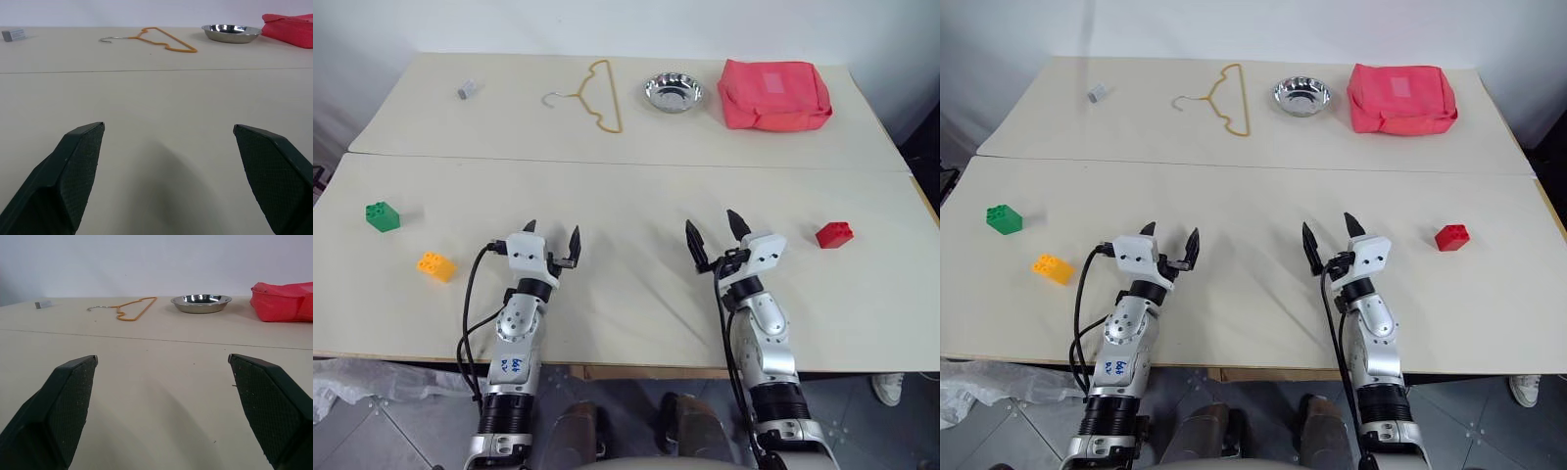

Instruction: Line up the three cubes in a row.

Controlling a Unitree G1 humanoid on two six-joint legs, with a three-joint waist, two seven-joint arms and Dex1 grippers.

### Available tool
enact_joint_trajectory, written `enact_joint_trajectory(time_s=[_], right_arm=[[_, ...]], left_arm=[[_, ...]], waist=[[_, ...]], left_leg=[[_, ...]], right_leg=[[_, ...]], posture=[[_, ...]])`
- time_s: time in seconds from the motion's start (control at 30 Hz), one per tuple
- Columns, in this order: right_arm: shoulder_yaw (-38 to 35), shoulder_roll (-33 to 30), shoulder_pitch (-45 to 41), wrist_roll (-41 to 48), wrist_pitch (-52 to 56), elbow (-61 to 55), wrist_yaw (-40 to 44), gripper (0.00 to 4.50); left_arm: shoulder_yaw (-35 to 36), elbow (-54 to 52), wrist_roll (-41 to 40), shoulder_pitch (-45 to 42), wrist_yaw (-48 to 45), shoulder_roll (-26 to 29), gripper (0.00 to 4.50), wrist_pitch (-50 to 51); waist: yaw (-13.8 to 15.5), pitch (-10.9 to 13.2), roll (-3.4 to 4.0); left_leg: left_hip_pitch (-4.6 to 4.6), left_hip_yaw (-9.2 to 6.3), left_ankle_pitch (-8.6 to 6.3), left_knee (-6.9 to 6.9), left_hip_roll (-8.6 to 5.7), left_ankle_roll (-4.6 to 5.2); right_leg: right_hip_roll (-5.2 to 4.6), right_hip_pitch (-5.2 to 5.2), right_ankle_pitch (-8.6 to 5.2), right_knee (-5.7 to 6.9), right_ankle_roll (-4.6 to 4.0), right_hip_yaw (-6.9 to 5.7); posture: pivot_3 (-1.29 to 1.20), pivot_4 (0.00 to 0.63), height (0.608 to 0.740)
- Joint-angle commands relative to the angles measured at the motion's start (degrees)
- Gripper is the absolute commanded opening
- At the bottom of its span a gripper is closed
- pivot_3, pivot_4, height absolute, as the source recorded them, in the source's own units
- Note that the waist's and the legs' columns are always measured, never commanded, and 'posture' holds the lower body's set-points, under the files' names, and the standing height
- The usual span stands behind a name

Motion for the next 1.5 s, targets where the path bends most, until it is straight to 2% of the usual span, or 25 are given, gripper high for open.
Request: enact_joint_trajectory(time_s=[0.03,0.17,0.3,0.37,0.4,0.57,0.73,0.87,0.97,1.1,1.27,1.5], right_arm=[[-0.4,-0.5,0.4,1.1,-0.6,-2.5,0.2,4.5],[-1.0,-1.4,1.5,2.2,0.4,-5.3,0.6,4.5],[-0.5,-3.5,4.1,7.1,4.4,-13.2,4.2,4.5],[0.0,-5.9,6.6,10.8,8.3,-19.0,7.3,4.5],[-0.8,-8.9,9.5,13.5,11.5,-23.9,8.9,4.5],[-11.4,-20.3,22.4,21.5,20.4,-37.4,10.2,4.5],[-25.6,-24.6,31.8,24.5,22.1,-35.8,9.8,4.5],[-32.2,-24.5,34.9,24.9,22.2,-28.5,10.4,4.5],[-31.7,-26.1,34.5,22.7,23.6,-25.7,10.8,4.5],[-29.5,-29.4,30.2,24.0,32.7,-25.9,8.4,4.5],[-27.7,-33.6,20.9,22.6,39.2,-21.5,6.4,4.5],[-22.6,-37.1,7.1,14.8,38.0,-5.8,6.3,4.5]], left_arm=[[1.5,-1.3,0.4,0.0,1.7,0.6,4.49,-0.2],[1.8,-1.7,-3.7,-0.8,-2.7,1.0,4.49,-1.1],[-0.1,-3.4,-12.6,-0.6,-16.6,3.2,4.49,-1.6],[-2.6,-3.4,-13.4,-0.8,-23.9,6.3,4.49,-1.5],[-5.4,-4.0,-14.1,-1.2,-30.7,9.3,4.49,-1.5],[-11.4,-3.3,-18.4,-4.2,-51.1,17.7,4.49,-1.3],[-12.5,0.1,-20.1,-7.4,-62.3,20.7,4.49,-3.2],[-12.4,1.8,-20.0,-9.3,-64.6,20.5,4.49,-2.9],[-12.8,1.7,-19.6,-9.5,-64.7,19.5,4.49,-2.9],[-13.7,-0.6,-18.7,-7.5,-64.5,19.7,4.49,-2.4],[-13.3,-2.9,-18.1,-5.2,-63.1,20.0,4.49,-2.7],[-13.6,-4.2,-16.6,-3.5,-60.7,19.9,4.49,-3.7]], waist=[[0.0,0.0,0.0],[0.1,0.0,0.0],[0.1,0.0,0.0],[0.1,0.0,0.01],[0.1,0.0,0.01],[0.9,0.0,0.04],[1.0,0.0,0.04],[1.4,0.0,0.04],[1.4,0.0,0.04],[0.7,0.0,0.08],[0.7,0.0,0.1],[1.6,0.0,0.09]], left_leg=[[0.0,0.0,0.0,0.0,0.0,0.0],[-0.01,-0.01,0.0,0.01,-0.01,0.0],[-0.01,-0.01,0.0,0.01,0.0,0.0],[-0.02,-0.02,0.0,0.01,0.0,0.0],[-0.02,-0.02,0.0,0.01,0.0,0.0],[-0.04,-0.02,-0.01,0.02,-0.07,0.01],[0.06,0.07,-0.01,0.0,-0.03,0.01],[0.06,0.09,-0.01,0.01,-0.06,0.02],[0.06,0.1,-0.01,0.01,-0.07,0.02],[0.12,0.15,0.0,0.02,-0.05,0.03],[0.08,0.1,0.0,0.02,-0.03,0.03],[0.01,0.08,0.02,0.07,-0.1,0.07]], right_leg=[[0.0,0.0,0.0,0.0,0.0,0.0],[-0.01,0.0,0.0,-0.01,0.0,0.0],[-0.01,0.0,0.0,0.0,0.0,0.0],[-0.01,0.0,0.0,-0.01,0.0,-0.01],[-0.01,0.0,0.0,-0.01,0.0,-0.02],[-0.02,0.02,0.0,-0.07,0.0,0.0],[0.04,0.04,0.01,-0.05,0.01,0.04],[0.03,0.05,0.01,-0.05,0.01,0.05],[0.01,0.04,0.01,-0.04,0.02,0.08],[0.0,0.02,0.01,0.04,0.02,0.17],[0.0,0.02,0.0,0.03,0.0,0.12],[-0.04,0.03,0.02,0.01,0.04,0.07]], posture=[[0.0,0.15,0.74],[0.0,0.15,0.74],[0.0,0.15,0.74],[0.0,0.15,0.74],[0.0,0.15,0.74],[0.0,0.15,0.74],[0.0,0.15,0.74],[0.0,0.15,0.74],[0.0,0.15,0.74],[0.0,0.15,0.74],[0.0,0.15,0.74],[0.0,0.15,0.74]])
